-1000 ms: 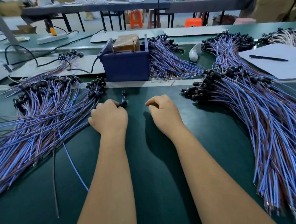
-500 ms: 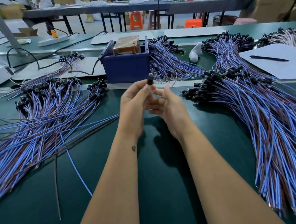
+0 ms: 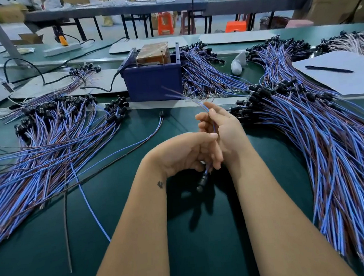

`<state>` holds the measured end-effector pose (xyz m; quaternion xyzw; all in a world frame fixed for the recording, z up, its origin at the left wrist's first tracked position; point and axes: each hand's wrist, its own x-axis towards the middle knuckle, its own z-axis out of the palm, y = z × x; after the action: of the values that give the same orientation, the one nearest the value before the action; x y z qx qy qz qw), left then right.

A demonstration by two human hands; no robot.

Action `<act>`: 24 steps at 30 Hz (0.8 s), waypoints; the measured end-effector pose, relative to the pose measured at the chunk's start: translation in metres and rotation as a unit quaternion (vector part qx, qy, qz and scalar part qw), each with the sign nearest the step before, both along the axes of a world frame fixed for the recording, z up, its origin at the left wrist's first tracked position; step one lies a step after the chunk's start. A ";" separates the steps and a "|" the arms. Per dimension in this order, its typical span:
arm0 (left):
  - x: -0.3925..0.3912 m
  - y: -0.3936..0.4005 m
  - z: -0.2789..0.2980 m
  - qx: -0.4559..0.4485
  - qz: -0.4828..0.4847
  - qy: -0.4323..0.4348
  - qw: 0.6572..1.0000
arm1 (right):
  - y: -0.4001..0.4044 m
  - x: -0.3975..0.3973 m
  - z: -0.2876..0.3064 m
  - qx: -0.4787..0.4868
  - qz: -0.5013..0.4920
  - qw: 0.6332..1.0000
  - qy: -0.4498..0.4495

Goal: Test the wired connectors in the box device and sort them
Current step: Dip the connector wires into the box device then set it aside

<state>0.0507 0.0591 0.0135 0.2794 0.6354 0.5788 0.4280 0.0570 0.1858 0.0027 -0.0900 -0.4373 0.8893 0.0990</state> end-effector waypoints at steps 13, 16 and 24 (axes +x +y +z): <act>-0.022 -0.003 -0.020 0.029 0.459 0.128 0.879 | -0.012 -0.001 -0.003 0.212 -0.017 0.977 -0.004; -0.020 0.003 -0.020 0.042 0.448 0.147 0.881 | -0.013 0.000 -0.004 0.244 -0.026 0.969 -0.004; -0.023 0.003 -0.020 0.049 0.473 0.160 0.865 | -0.021 -0.002 -0.010 0.348 -0.039 0.936 -0.022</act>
<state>0.0282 0.0617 -0.0069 0.0551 0.7219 0.6896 -0.0190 0.0550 0.1652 -0.0071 -0.0860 -0.7176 0.6748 0.1494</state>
